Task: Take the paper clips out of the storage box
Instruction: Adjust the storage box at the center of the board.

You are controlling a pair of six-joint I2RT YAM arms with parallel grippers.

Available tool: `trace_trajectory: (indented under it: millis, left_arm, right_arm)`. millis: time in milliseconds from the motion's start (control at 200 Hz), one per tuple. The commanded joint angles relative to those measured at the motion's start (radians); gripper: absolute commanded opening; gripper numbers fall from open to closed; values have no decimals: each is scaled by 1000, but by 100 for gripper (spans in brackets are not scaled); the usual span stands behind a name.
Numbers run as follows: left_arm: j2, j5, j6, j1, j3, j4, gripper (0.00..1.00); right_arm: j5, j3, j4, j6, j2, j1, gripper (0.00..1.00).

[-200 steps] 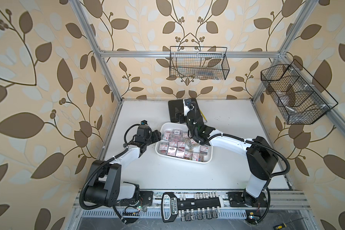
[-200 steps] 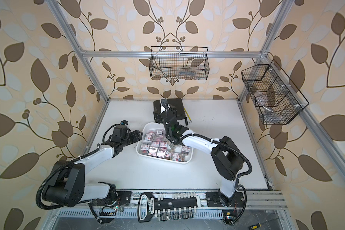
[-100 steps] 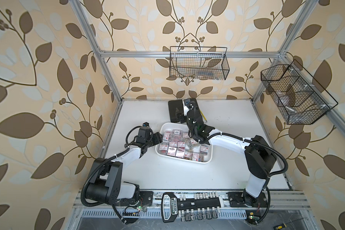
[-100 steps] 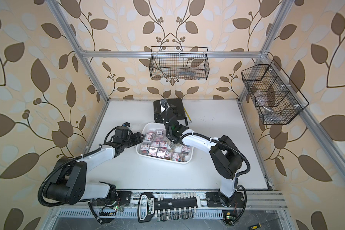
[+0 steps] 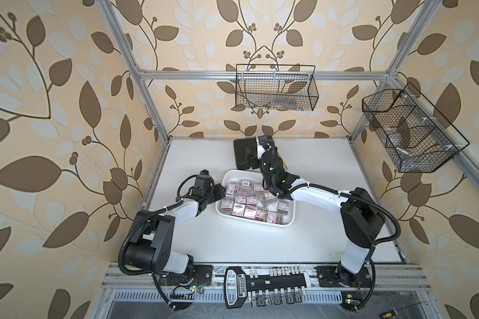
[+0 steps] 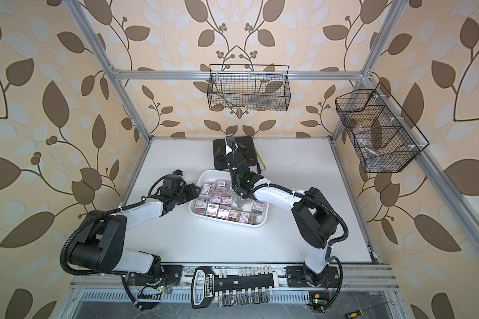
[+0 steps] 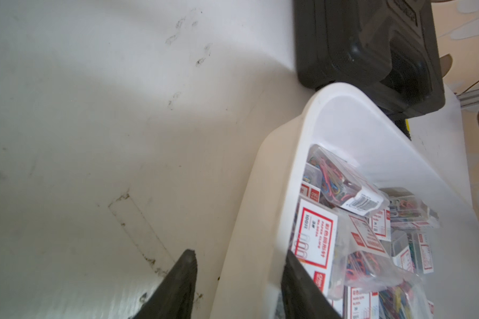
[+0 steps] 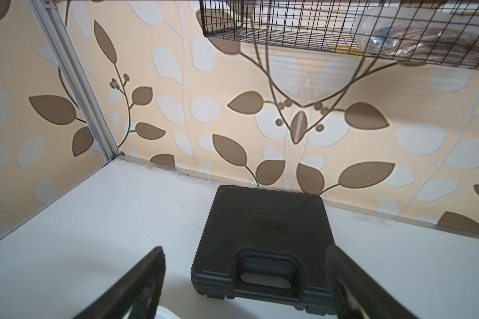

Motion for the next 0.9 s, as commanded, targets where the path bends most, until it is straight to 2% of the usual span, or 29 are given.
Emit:
trace_trajectory:
  millis: [0, 200, 280, 425, 520, 605, 700, 735, 805, 895]
  left_arm:
    - [0, -15, -29, -11, 26, 47, 43]
    - [0, -44, -113, -13, 6, 110, 22]
    - [35, -51, -140, -14, 4, 130, 14]
    - [37, -62, -174, -25, 9, 156, 5]
    - [24, -75, -185, -39, 9, 160, 5]
    - [15, -99, -177, -49, 5, 145, 17]
    - [-25, -122, -153, -51, 3, 109, 58]
    - [-35, -130, -143, -51, 2, 96, 68]
    - [-60, -146, -120, -51, -6, 71, 80]
    - [-111, -169, -100, -51, -15, 41, 84]
  right_arm:
    - [14, -22, 41, 6, -24, 2, 91]
    - [13, 68, -59, 28, 36, -11, 92]
    - [4, 56, -60, 49, 24, -13, 92]
    - [50, -18, 10, 81, -30, -12, 92]
    - [58, -23, 14, 104, -30, -17, 92]
    - [13, 17, -17, 108, 5, -23, 92]
    - [26, 99, -95, 107, 64, -25, 92]
    - [42, 134, -132, 122, 79, -27, 92]
    - [39, 152, -133, 117, 78, -27, 91]
    - [27, 126, -90, 85, 53, -13, 91]
